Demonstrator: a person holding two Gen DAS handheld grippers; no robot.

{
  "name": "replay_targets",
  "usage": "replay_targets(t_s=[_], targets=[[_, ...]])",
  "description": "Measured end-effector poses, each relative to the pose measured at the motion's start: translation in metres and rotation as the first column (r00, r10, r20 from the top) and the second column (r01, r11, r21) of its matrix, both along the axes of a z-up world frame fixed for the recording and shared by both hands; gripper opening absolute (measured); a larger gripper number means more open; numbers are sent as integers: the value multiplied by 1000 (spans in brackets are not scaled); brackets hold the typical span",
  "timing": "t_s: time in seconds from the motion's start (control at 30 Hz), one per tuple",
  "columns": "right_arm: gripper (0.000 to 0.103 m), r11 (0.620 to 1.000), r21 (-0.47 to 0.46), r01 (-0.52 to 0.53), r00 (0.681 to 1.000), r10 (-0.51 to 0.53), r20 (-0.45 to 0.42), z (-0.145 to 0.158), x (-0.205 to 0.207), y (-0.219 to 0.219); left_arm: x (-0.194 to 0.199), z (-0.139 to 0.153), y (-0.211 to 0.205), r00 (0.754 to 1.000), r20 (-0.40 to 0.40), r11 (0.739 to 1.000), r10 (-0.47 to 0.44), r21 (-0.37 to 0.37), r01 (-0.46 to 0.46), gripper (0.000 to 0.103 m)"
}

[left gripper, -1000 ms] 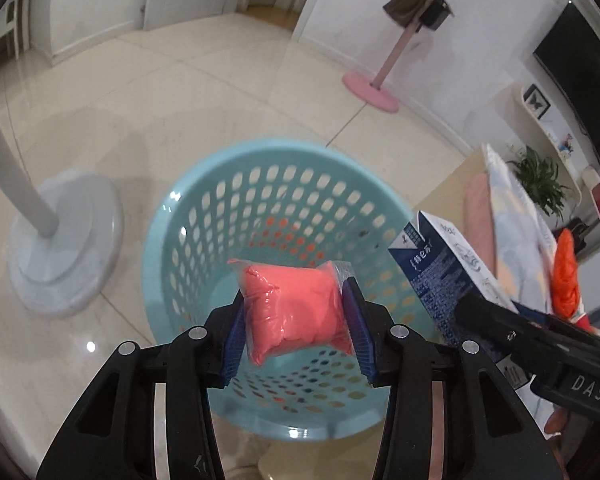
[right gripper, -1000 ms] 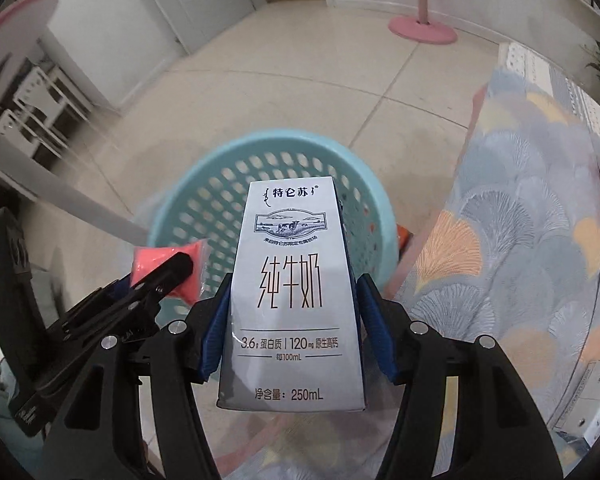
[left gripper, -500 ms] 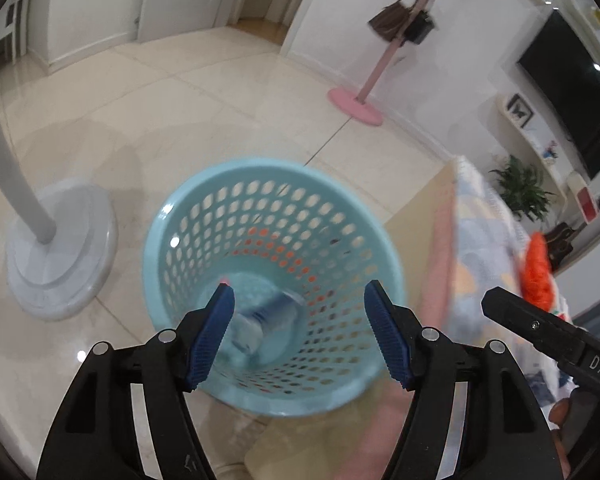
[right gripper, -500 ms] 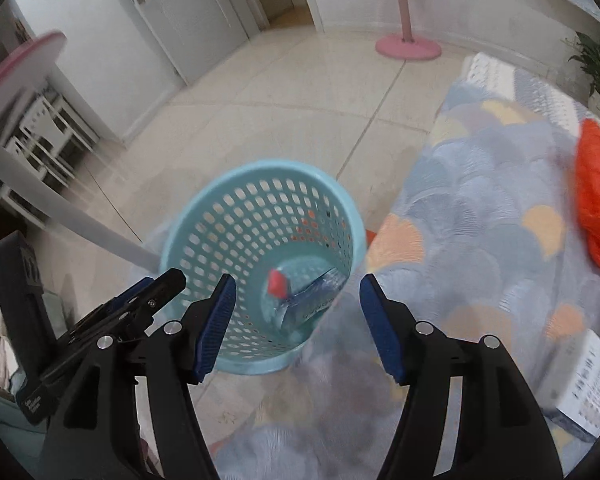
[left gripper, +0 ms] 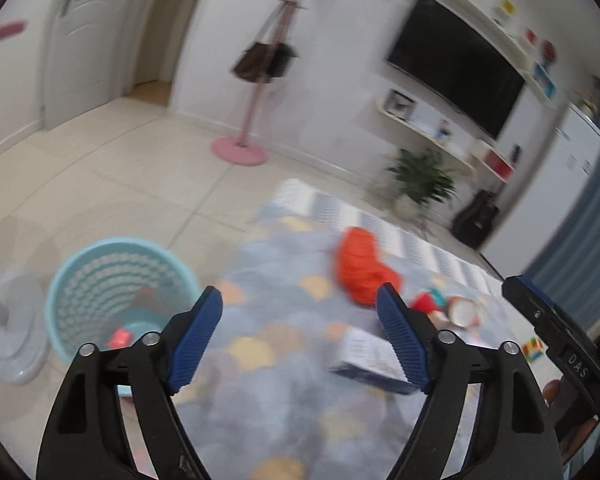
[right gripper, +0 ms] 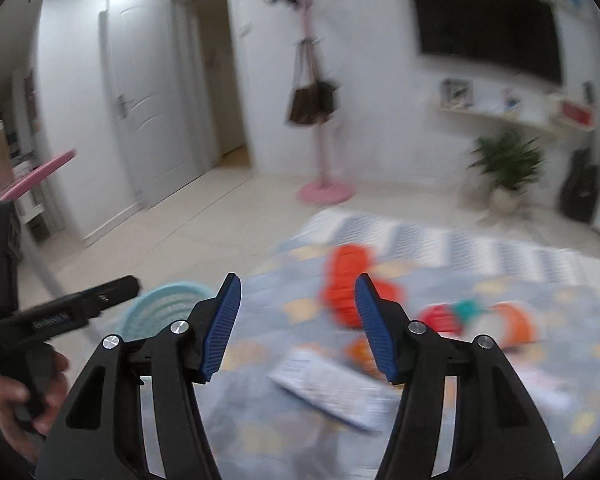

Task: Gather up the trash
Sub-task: 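Return both grippers to the table toward the milk box and bottle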

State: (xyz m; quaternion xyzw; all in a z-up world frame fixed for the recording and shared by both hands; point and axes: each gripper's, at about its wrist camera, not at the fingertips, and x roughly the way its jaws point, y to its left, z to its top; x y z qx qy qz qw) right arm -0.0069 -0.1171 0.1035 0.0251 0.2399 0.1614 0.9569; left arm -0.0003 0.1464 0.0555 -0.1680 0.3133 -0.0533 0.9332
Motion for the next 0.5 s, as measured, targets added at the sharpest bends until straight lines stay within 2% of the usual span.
replay_targets(t_s=[0.1, 0.17, 0.3, 0.43, 0.5], targets=[[56, 996, 7, 84, 996, -84, 8, -7, -8, -50, 7, -4, -49, 998, -4, 998, -57, 40, 57, 85], [55, 992, 14, 128, 992, -128, -10, -17, -9, -78, 13, -15, -81, 995, -33, 993, -95, 69, 97, 87], [48, 977, 18, 213, 975, -211, -74, -52, -1, -121, 30, -57, -140, 983, -123, 978, -134, 146, 151, 87], [48, 966, 11, 259, 958, -255, -129, -78, 6, -149, 36, -96, -179, 977, -170, 954, -125, 251, 165, 87], [48, 960, -6, 281, 946, -278, -165, -93, 14, -164, 39, -112, -199, 972, -198, 933, -126, 310, 184, 87]])
